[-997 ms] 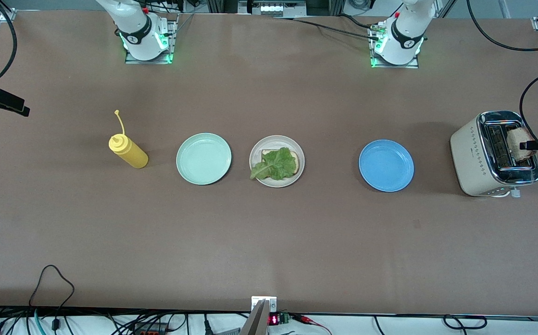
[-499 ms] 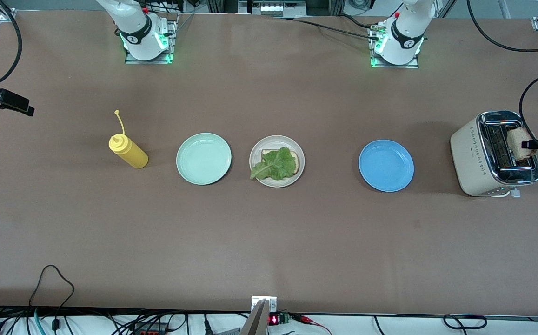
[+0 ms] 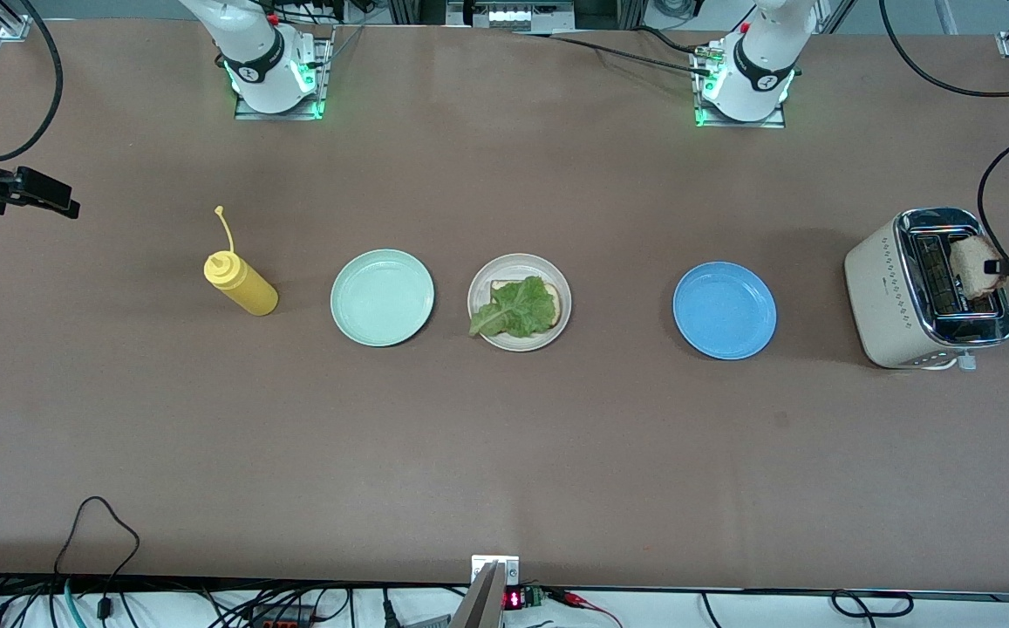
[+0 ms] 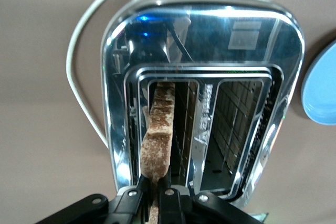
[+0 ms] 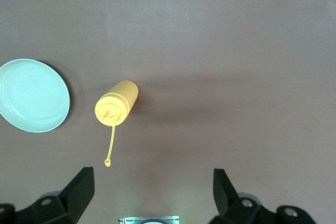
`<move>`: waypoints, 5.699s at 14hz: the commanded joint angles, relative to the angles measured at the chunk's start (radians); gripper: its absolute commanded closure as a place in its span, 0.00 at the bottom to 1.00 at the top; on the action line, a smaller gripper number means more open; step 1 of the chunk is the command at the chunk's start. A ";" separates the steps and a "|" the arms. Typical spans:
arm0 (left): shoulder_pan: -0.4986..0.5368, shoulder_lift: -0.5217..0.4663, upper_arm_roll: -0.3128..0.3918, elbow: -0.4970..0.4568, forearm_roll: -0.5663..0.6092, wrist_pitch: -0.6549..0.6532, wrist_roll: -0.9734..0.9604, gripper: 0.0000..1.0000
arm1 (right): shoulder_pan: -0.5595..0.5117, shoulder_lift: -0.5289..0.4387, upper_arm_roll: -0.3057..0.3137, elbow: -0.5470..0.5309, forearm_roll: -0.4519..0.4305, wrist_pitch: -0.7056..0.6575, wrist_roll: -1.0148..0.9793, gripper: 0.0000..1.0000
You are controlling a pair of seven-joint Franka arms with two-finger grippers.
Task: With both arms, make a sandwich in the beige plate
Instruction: 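Grasp the toast slice in the toaster with the left gripper and lift, then carry the toast slice with the left gripper over the beige plate, then lower the toast onto the lettuce and tilt it flat with the left gripper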
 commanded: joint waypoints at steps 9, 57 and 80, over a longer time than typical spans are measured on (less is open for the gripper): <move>0.004 -0.050 -0.055 0.030 -0.011 -0.072 0.006 0.99 | -0.012 0.012 -0.011 0.014 0.013 -0.008 0.007 0.00; -0.785 0.193 -0.213 0.031 -0.821 0.314 -0.474 0.99 | -0.010 0.008 -0.011 0.016 0.013 -0.009 -0.010 0.00; -0.733 0.316 -0.214 0.011 -0.976 0.345 -0.178 0.99 | -0.009 0.010 -0.011 0.016 0.015 -0.003 -0.010 0.00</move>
